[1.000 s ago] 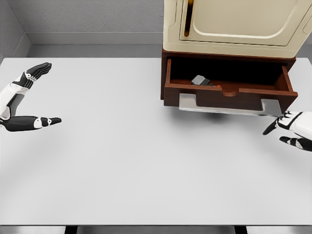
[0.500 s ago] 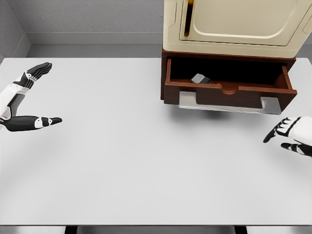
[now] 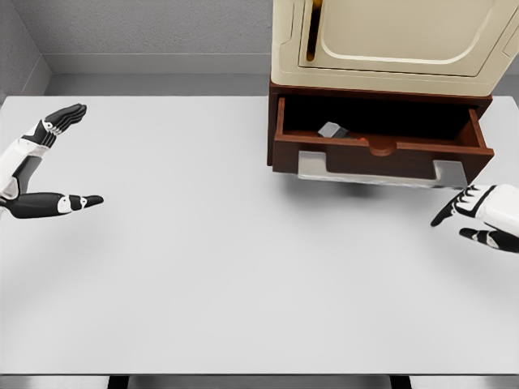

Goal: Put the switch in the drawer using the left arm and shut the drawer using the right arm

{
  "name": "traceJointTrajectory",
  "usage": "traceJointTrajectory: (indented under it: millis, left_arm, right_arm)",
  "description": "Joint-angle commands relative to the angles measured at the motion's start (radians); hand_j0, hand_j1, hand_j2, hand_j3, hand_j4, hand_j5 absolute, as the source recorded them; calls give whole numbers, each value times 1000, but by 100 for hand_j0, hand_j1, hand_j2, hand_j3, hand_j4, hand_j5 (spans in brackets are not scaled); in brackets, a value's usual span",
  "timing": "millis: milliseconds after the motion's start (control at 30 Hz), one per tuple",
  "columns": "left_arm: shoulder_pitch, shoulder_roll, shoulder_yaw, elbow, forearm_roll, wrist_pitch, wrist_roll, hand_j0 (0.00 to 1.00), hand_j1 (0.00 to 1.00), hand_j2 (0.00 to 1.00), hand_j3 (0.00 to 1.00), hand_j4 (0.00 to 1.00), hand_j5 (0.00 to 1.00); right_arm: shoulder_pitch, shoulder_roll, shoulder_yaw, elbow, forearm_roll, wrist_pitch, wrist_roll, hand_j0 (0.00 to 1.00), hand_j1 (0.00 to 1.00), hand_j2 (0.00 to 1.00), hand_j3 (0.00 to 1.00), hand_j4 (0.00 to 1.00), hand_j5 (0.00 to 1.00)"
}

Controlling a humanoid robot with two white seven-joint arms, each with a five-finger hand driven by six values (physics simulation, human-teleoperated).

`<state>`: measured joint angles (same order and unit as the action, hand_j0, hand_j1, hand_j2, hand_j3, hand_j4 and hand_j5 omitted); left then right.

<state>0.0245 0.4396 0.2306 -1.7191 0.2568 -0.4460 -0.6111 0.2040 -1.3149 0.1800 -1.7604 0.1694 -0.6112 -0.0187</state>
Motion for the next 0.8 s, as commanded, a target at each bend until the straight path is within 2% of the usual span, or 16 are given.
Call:
traceJointTrajectory:
  millis: [0, 167, 667, 767]
  left_arm:
    - [0, 1, 0, -1, 7, 1, 0, 100, 100, 100, 100, 100, 100]
    - [0, -1, -2, -1, 7, 1, 0, 100, 100, 100, 100, 100, 100]
    - [2, -1, 0, 1, 6, 3, 0, 100, 100, 100, 100, 100, 100]
    - [2, -4, 0, 1, 6, 3, 0, 100, 100, 100, 100, 100, 100]
  right_arm:
    - [0, 20, 1, -2, -11, 0, -6, 61, 61, 61, 61, 61, 61]
    - [-23, 48, 1, 2, -5, 0, -4, 62, 62, 62, 62, 62, 62]
    - [-38, 69, 3, 12, -4, 0, -4, 61, 61, 61, 61, 61, 61]
    - [-67, 89, 7, 12, -4, 0, -6, 61, 61, 61, 61, 61, 61]
